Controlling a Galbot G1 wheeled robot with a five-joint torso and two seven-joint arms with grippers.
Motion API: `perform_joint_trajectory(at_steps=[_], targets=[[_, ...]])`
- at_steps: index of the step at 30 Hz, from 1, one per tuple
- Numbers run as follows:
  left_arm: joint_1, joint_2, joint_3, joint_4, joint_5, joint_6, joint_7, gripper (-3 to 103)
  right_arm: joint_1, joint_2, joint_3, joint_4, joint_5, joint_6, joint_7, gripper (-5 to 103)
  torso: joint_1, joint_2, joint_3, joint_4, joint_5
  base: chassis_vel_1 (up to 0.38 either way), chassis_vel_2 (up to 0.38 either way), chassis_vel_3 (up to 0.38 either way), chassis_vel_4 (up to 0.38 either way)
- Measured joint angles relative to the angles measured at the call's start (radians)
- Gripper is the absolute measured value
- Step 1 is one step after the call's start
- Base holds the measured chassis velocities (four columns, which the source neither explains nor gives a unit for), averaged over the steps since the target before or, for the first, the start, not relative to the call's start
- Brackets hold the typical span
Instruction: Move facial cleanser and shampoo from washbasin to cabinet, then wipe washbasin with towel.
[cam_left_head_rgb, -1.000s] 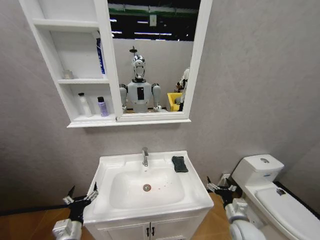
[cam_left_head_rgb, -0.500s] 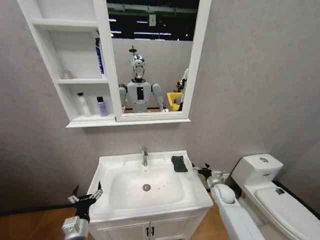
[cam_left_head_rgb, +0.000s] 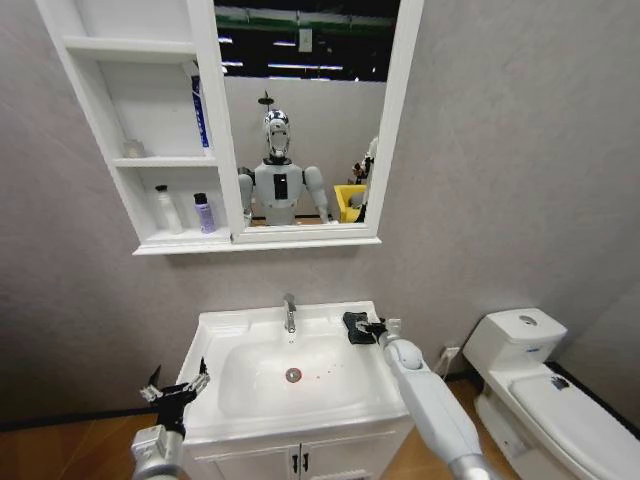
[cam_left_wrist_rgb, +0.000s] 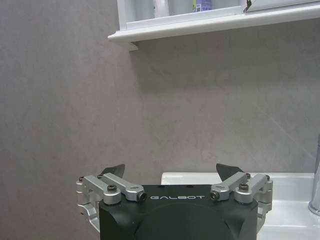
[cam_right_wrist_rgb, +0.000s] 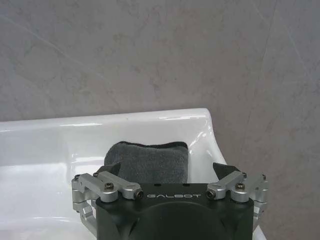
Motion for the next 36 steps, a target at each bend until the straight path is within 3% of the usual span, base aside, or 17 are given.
perform_joint_trajectory(at_steps=[6,15,20,29,30,32,34,35,36], targets=[[-0.002,0.001,-0.001,-0.001,-0.004,0.0,-0.001,100,0.019,-0.007,-0.017,-0.035,0.016,-0.013,-0.014,100,0.0,0.0,0.0,-0.0001,0.0,0.0,0.0,0.0,0.0],[-0.009,0.003,0.0,-0.004,-0.006,0.0,-0.005,100,0.041,-0.006,-0.032,-0.101,-0.008,0.023,-0.067,103,0.0,0.0,0.0,-0.0001,0.0001,0.0,0.0,0.0,0.0],[-0.014,0.003,-0.002,-0.006,-0.006,0.004,-0.008,100,0.054,0.007,-0.023,-0.145,-0.051,0.056,-0.094,93,0.0,0.0,0.0,0.0001,0.0001,0.0,0.0,0.0,0.0],[-0.021,0.001,0.002,-0.008,-0.007,0.007,-0.011,100,0.058,0.013,-0.017,-0.161,-0.06,0.061,-0.1,54,0.0,0.0,0.0,0.0001,0.0001,0.0,0.0,0.0,0.0],[-0.021,0.001,0.002,-0.008,-0.007,0.007,-0.011,100,0.058,0.013,-0.017,-0.161,-0.06,0.061,-0.1,54,0.0,0.0,0.0,0.0001,0.0001,0.0,0.0,0.0,0.0],[-0.021,0.0,0.003,-0.01,-0.007,0.007,-0.012,100,0.062,0.017,-0.015,-0.168,-0.058,0.061,-0.1,43,0.0,0.0,0.0,0.0,0.0001,0.0,0.0,0.0,0.0],[-0.021,0.0,0.003,-0.01,-0.008,0.007,-0.012,100,0.064,0.018,-0.013,-0.171,-0.056,0.061,-0.1,43,0.0,0.0,0.0,0.0,0.0001,0.0,0.0,0.0,0.0],[-0.021,0.0,0.002,-0.012,-0.009,0.007,-0.012,100,0.066,0.02,-0.011,-0.175,-0.056,0.061,-0.099,32,0.0,0.0,0.0,0.0,0.0,0.0,0.0,0.0,0.0],[-0.021,0.0,0.002,-0.012,-0.009,0.007,-0.012,100,0.066,0.02,-0.011,-0.175,-0.056,0.061,-0.099,32,0.0,0.0,0.0,0.0,0.0,0.0,0.0,0.0,0.0]])
